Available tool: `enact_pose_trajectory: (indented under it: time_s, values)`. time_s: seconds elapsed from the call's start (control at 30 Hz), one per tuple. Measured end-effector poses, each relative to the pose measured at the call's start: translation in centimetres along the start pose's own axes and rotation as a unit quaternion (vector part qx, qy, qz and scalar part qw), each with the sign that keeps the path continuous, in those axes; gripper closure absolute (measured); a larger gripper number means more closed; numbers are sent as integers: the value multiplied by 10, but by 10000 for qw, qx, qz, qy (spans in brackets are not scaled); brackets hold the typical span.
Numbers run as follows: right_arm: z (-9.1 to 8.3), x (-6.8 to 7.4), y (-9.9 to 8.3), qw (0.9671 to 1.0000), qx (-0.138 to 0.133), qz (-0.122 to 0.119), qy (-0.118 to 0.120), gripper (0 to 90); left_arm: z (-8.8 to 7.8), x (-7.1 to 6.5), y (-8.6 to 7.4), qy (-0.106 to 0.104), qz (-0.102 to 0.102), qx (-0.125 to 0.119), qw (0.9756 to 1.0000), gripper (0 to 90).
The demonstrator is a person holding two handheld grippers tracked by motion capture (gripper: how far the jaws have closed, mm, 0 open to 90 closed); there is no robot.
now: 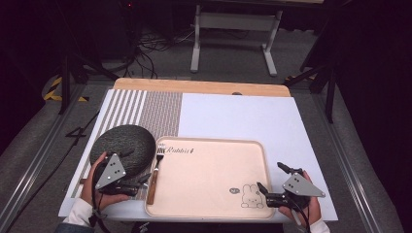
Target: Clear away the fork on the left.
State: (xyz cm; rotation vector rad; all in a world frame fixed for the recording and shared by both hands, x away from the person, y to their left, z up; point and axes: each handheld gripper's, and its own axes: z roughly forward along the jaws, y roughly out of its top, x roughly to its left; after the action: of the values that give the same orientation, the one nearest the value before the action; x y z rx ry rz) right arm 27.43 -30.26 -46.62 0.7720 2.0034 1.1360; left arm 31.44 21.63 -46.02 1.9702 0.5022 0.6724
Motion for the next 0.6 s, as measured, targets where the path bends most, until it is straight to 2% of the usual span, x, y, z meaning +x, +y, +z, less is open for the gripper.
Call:
enact_pose_trajectory:
  time_s: [0.13,0.23,0.33,0.47,0.6]
  values:
    - [-2,-1,-1,10000,-2,26,-25,82,-7,0,-7,39,-190,-11,9998,85]
    - [-3,-2,-1,10000,-38,43,-47,82,-10,0,-9,69,-167,23,9998,83]
    - [-2,-2,0,10000,-72,46,-37,82,-14,0,-11,4,-220,-27,9998,81]
    - [0,1,0,10000,-22,-48,-9,80,-14,0,-10,-1,-212,-94,9997,78]
    - [-2,1,2,9999,-107,-7,-42,80,-12,-1,-12,-44,-224,-85,9997,76]
